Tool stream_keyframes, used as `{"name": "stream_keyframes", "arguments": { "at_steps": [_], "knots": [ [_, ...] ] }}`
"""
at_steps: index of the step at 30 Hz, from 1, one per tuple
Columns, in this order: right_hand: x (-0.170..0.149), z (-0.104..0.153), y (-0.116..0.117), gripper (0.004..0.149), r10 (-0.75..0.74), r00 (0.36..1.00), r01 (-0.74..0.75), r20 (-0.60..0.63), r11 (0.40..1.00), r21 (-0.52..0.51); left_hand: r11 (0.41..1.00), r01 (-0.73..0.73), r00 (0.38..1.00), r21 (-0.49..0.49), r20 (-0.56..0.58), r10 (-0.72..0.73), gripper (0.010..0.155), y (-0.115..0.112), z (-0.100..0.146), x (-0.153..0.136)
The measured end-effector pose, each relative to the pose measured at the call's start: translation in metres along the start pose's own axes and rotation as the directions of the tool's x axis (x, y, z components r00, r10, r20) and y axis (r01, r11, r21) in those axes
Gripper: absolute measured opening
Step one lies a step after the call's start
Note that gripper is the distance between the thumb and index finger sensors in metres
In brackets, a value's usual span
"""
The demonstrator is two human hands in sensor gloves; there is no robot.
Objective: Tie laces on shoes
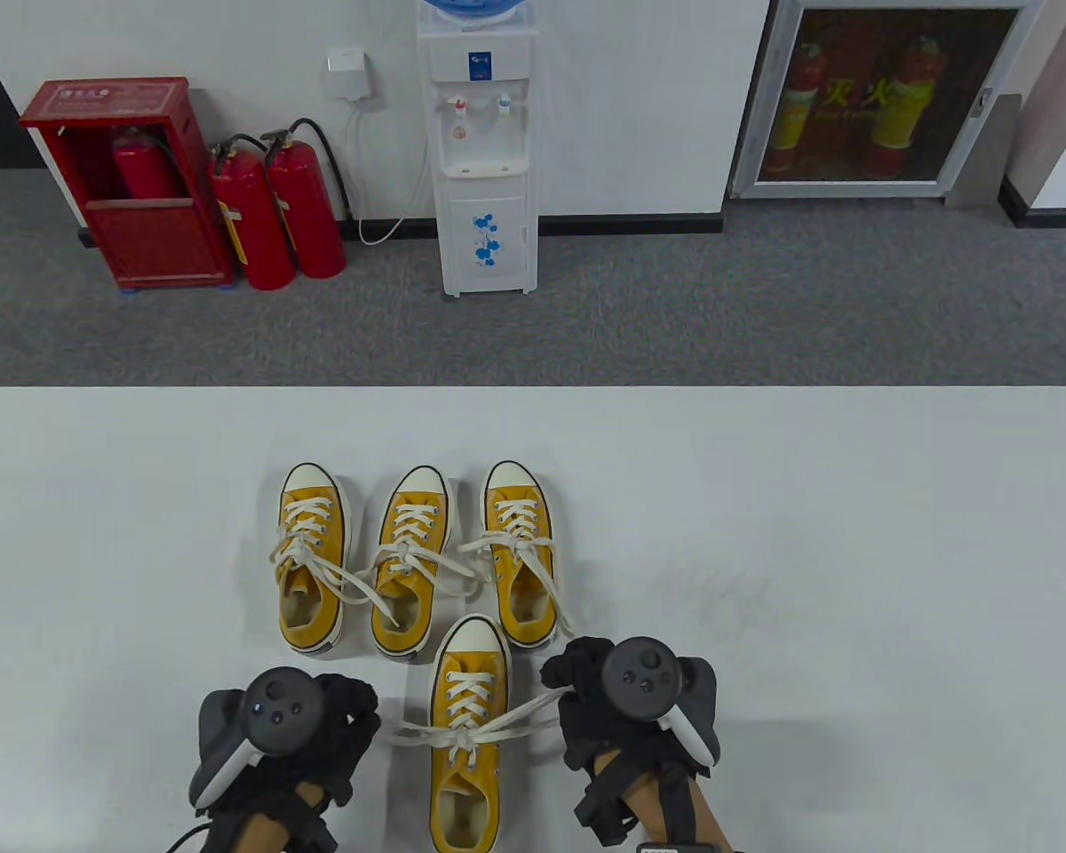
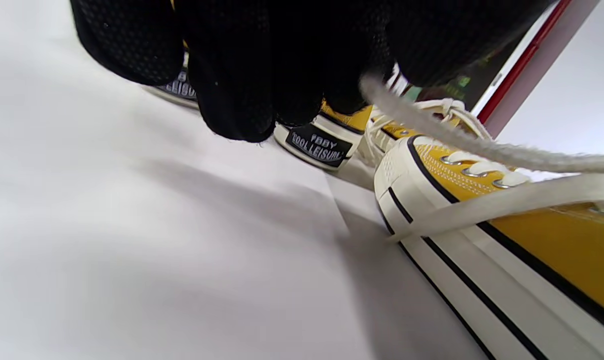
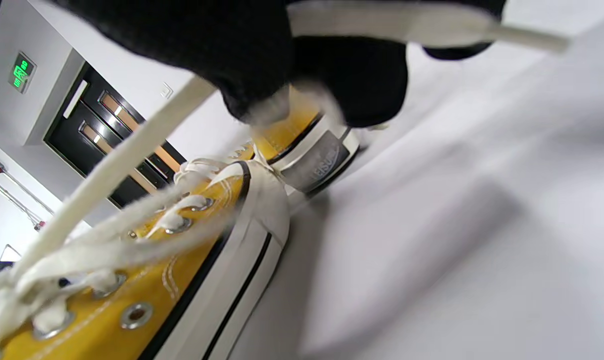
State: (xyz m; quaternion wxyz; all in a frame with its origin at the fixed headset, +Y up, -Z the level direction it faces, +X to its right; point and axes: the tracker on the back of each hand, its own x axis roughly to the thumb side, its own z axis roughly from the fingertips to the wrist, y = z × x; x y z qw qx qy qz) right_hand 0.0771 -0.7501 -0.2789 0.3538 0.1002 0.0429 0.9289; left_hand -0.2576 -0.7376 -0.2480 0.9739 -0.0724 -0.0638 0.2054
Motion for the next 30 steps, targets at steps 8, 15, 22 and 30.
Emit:
{"name": "stream_keyframes", "arguments": {
  "at_steps": [8, 15, 22, 30],
  "knots": [
    [0.016, 0.006, 0.01, 0.055, 0.108, 0.99, -0.106, 0.095, 0.994, -0.03, 0.987, 0.096, 0.993, 0.13, 0.055, -0.104, 0.065, 0.011, 0.013, 0.019],
    [0.036, 0.014, 0.025, 0.069, 0.15, 0.97, -0.154, 0.192, 0.988, 0.007, 0.972, 0.148, 0.982, 0.183, 0.089, -0.167, 0.077, 0.014, 0.021, 0.029],
    [0.05, 0.02, 0.039, 0.077, 0.16, 0.951, -0.18, 0.264, 0.982, 0.055, 0.976, 0.145, 0.983, 0.161, 0.092, -0.161, 0.082, 0.013, 0.02, 0.029],
    [0.054, 0.021, 0.056, 0.088, 0.19, 0.934, -0.242, 0.304, 0.96, 0.144, 0.982, 0.147, 0.984, 0.116, 0.084, -0.157, 0.083, 0.011, 0.019, 0.029]
  ]
}}
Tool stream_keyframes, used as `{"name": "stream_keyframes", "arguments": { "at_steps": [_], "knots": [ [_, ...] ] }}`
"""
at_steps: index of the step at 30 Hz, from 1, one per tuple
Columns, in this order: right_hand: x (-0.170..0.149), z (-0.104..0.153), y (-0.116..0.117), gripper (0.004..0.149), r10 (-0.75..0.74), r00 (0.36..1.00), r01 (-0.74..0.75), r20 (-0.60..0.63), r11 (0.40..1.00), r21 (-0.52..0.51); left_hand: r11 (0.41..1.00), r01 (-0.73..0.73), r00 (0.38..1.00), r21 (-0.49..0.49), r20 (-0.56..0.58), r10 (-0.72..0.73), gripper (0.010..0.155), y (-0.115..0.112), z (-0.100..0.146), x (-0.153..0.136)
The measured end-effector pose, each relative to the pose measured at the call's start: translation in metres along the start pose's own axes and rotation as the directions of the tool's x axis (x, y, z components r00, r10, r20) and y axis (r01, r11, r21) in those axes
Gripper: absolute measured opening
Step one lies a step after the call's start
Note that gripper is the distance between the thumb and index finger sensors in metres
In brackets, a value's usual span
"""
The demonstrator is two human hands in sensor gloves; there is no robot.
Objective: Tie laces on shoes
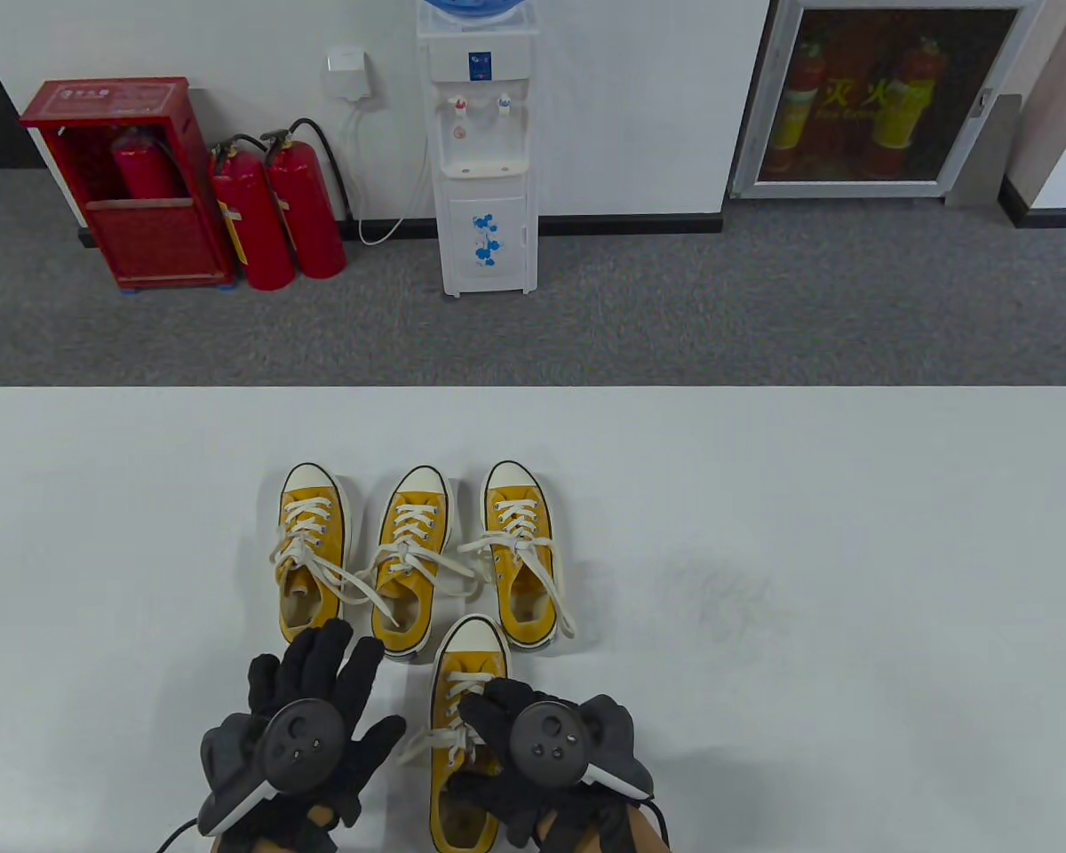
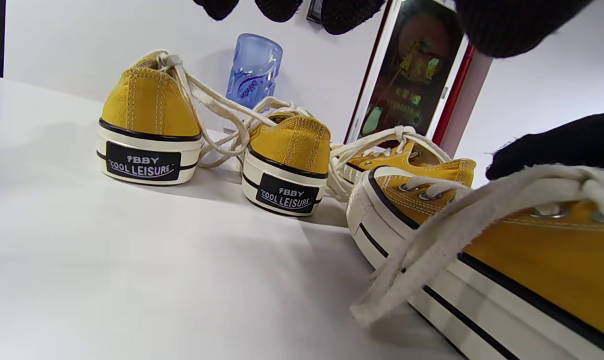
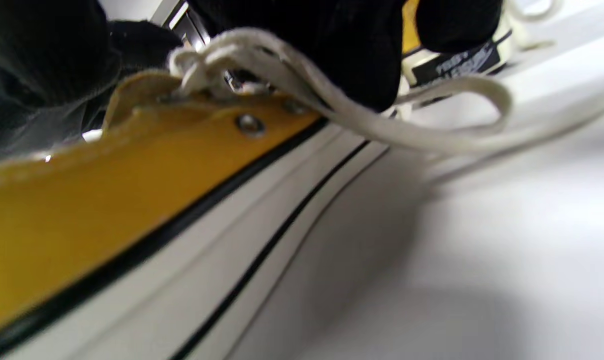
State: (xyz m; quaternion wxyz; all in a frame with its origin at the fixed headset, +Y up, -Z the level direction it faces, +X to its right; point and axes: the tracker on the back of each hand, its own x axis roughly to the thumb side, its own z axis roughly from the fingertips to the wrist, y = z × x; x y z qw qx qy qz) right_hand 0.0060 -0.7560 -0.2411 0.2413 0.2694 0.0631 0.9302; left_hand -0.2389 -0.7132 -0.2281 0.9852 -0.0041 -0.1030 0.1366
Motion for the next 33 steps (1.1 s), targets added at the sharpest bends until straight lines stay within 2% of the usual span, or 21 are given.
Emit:
{"name": "stream_keyframes", "arguments": {
  "at_steps": [8, 22, 33],
  "knots": [
    [0.002, -0.001, 0.01, 0.093, 0.085, 0.996, -0.084, -0.008, 0.996, 0.022, 1.0, -0.004, 1.0, -0.01, -0.002, 0.004, 0.082, 0.0, 0.0, 0.0],
    [0.001, -0.002, 0.011, 0.075, 0.032, 0.999, -0.032, -0.043, 0.999, 0.0, 0.999, -0.037, 0.999, 0.034, 0.011, 0.036, 0.079, 0.0, -0.001, 0.0],
    [0.002, -0.003, 0.01, 0.071, 0.059, 0.997, -0.06, -0.05, 0.998, -0.024, 0.998, -0.043, 0.999, 0.043, 0.016, 0.042, 0.077, -0.001, -0.001, 0.0]
  ]
}}
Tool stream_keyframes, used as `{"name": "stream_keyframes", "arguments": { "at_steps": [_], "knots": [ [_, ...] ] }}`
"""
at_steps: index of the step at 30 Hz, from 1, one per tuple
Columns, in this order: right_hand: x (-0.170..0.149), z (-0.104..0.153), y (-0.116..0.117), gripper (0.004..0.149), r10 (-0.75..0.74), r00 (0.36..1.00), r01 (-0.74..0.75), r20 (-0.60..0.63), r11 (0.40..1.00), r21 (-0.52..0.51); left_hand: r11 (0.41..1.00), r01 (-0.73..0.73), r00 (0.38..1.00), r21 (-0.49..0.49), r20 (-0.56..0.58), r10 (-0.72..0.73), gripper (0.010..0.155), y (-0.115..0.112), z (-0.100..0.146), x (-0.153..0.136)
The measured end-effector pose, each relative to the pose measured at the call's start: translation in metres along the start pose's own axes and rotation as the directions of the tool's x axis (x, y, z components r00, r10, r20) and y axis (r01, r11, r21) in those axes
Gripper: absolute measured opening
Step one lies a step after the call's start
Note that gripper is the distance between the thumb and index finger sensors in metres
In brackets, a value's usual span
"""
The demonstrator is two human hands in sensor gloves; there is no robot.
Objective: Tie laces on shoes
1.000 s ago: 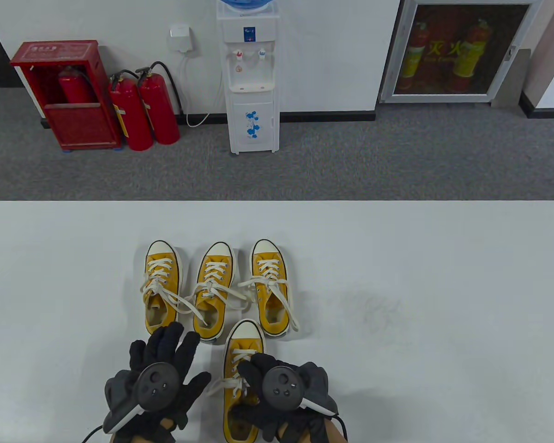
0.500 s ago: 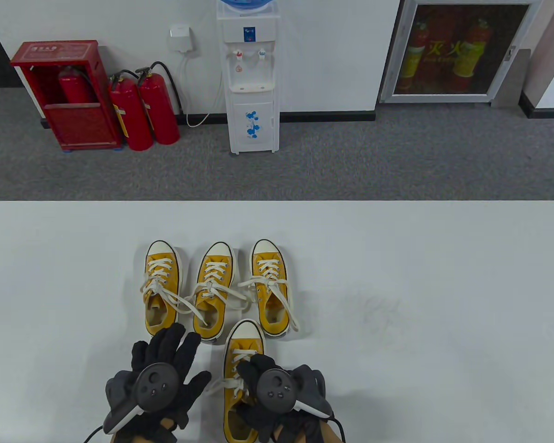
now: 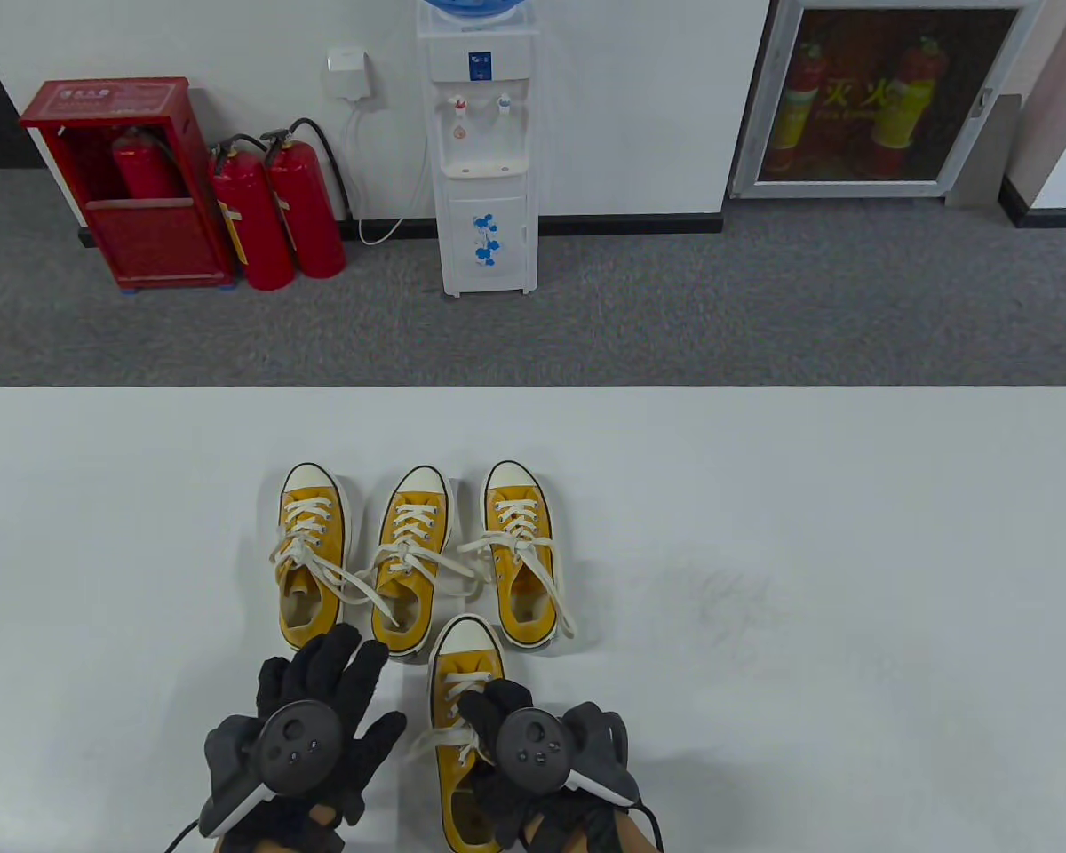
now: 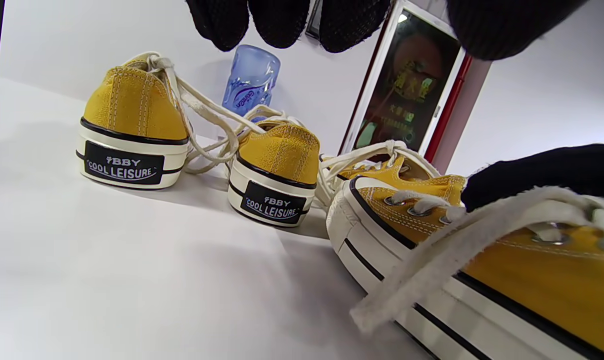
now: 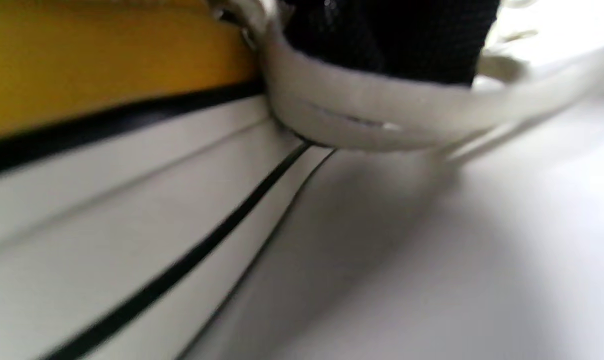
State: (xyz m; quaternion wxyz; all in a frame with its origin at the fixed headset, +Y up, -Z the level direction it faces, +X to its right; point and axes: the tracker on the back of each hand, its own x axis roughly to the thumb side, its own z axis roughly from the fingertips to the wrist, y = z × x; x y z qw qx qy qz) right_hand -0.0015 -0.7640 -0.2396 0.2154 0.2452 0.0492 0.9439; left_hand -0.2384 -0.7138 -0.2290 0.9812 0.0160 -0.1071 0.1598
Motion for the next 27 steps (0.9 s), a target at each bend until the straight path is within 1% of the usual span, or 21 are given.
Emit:
{"name": "stream_keyframes", "arguments": {
  "at_steps": [14, 18, 23, 27],
  "knots": [
    [0.007, 0.0, -0.007, 0.063, 0.028, 0.999, -0.027, 0.035, 0.999, -0.028, 1.0, -0.005, 1.0, -0.018, -0.005, 0.005, 0.077, 0.0, 0.0, 0.0],
    [0.006, 0.001, -0.012, 0.061, -0.016, 0.998, 0.018, 0.056, 0.999, -0.049, 1.0, 0.001, 1.0, -0.025, -0.012, -0.001, 0.077, -0.001, -0.001, -0.001],
    [0.007, 0.005, -0.027, 0.059, -0.029, 0.995, 0.041, 0.094, 0.99, -0.132, 0.999, 0.007, 1.0, -0.045, -0.019, -0.008, 0.077, -0.002, -0.001, -0.001],
    [0.007, 0.01, -0.042, 0.059, -0.076, 0.99, 0.099, 0.121, 0.976, -0.192, 0.999, 0.012, 1.0, -0.047, -0.018, -0.013, 0.077, -0.002, -0.001, -0.001]
  ]
}}
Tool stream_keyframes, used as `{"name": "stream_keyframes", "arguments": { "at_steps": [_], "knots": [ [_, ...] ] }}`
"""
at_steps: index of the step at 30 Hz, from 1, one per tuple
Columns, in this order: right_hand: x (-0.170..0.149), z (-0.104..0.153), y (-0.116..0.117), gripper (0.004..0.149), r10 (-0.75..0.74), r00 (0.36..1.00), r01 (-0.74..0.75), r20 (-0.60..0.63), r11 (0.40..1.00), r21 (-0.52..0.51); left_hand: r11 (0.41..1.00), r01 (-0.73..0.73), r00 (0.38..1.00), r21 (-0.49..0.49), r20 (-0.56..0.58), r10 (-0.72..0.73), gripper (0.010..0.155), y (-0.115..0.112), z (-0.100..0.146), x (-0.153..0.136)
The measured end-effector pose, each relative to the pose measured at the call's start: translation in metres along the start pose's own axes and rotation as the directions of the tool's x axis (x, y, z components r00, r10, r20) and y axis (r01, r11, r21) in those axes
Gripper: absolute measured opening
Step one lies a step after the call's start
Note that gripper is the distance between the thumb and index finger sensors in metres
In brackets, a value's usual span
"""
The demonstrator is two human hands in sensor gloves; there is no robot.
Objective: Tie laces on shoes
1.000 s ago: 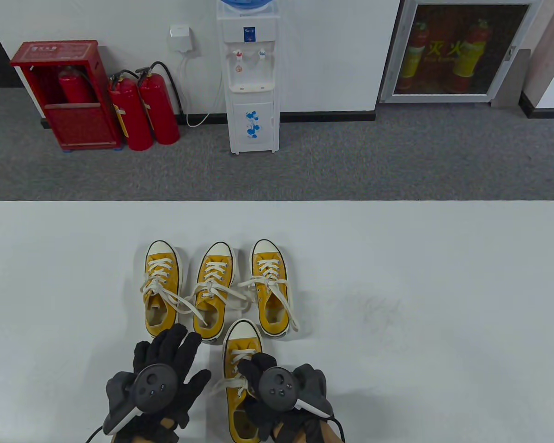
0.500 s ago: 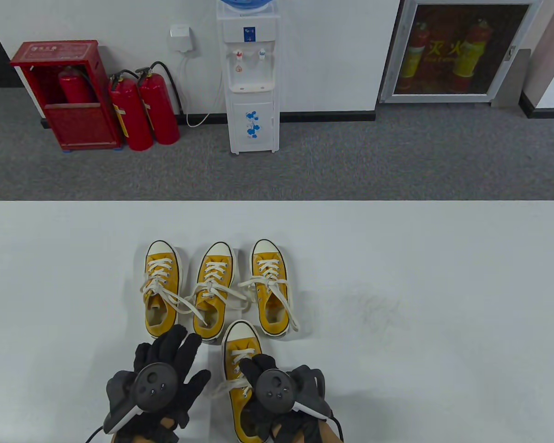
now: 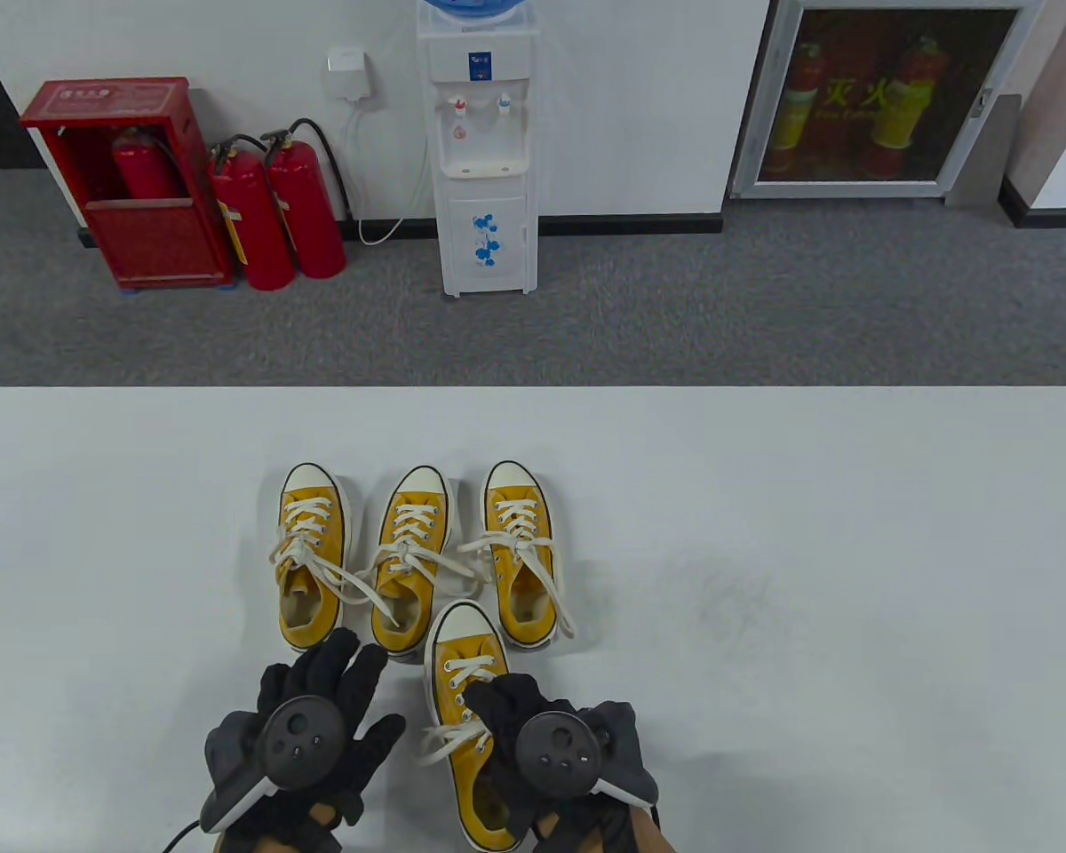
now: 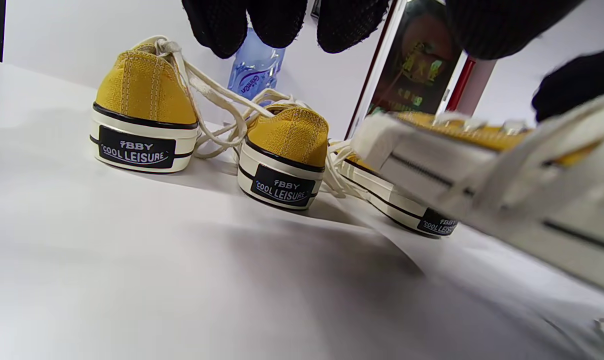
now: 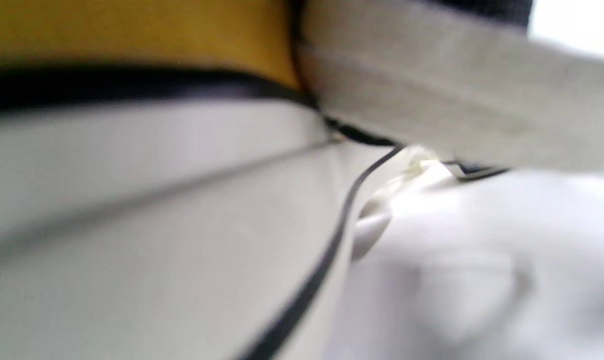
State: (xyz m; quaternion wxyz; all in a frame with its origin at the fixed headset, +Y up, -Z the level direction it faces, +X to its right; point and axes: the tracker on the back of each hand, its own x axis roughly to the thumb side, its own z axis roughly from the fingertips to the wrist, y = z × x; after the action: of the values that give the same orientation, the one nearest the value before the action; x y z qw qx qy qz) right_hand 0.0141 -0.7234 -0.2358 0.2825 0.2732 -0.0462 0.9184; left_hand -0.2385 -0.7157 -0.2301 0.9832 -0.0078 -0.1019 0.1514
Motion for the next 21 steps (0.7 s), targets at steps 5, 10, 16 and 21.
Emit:
{"name": "stream_keyframes", "arguments": {
  "at_steps": [5, 10, 16, 21],
  "knots": [
    [0.003, 0.002, -0.024, 0.058, -0.005, 1.0, 0.007, 0.023, 0.994, -0.105, 1.0, 0.002, 1.0, -0.002, -0.002, -0.002, 0.077, 0.0, 0.0, 0.0],
    [-0.003, 0.002, -0.054, 0.058, -0.021, 1.0, 0.02, -0.004, 0.977, -0.212, 1.0, -0.004, 1.0, -0.003, -0.006, 0.004, 0.077, 0.0, -0.001, -0.001],
    [-0.022, -0.005, -0.089, 0.056, -0.051, 0.988, -0.001, -0.147, 0.944, -0.329, 1.0, -0.009, 1.0, 0.012, 0.007, 0.009, 0.077, 0.004, 0.001, 0.001],
    [-0.048, -0.014, -0.11, 0.054, -0.039, 0.962, -0.076, -0.269, 0.913, -0.402, 1.0, -0.012, 1.0, 0.01, 0.019, 0.012, 0.077, 0.003, 0.001, 0.003]
  ]
}}
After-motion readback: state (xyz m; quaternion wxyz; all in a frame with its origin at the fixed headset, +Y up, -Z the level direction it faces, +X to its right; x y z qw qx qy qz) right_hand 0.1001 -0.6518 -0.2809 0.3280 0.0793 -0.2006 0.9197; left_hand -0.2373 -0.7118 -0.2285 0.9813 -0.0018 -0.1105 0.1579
